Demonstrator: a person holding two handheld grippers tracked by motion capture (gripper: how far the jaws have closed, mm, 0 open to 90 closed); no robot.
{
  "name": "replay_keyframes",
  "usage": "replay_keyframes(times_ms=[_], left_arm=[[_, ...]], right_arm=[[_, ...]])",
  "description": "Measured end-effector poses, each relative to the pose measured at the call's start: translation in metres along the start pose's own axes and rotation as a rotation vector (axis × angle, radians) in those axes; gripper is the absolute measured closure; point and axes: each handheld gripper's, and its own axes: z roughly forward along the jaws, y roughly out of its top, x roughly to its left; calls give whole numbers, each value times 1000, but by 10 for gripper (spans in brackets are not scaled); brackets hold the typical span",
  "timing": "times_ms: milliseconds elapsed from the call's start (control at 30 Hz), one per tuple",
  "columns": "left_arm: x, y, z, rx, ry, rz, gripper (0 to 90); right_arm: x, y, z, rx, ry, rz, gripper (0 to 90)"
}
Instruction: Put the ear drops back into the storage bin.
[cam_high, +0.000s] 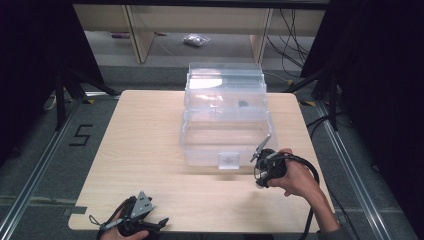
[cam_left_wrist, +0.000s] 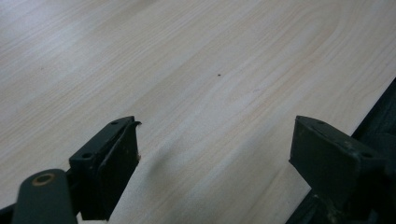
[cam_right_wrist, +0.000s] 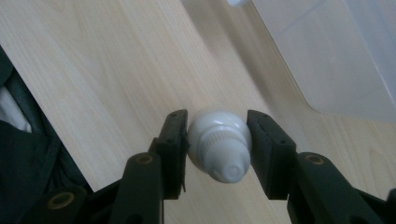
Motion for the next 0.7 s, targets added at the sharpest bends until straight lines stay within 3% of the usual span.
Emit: replay_keyframes(times_ms=[167,300,433,600,667,700], left_arm=[[0,0,0,1,0,0,149],[0,0,0,1,-1,0,149],[0,0,0,0,-1,2,149],[1,0,0,5,2,4,149],[0,0,0,3,1,2,149],[0,0,0,2,-1,3,149]], right_arm=[[-2,4,-8,-1,4,-30,602],[-1,7,-15,3,-2,-14,602],[-2,11,-21,7,-6,-43,602],[-3,17,-31,2,-10,-46,602],[-3,20,-36,7,-3,-26,602],[-5,21,-38,0,-7,-46,602]])
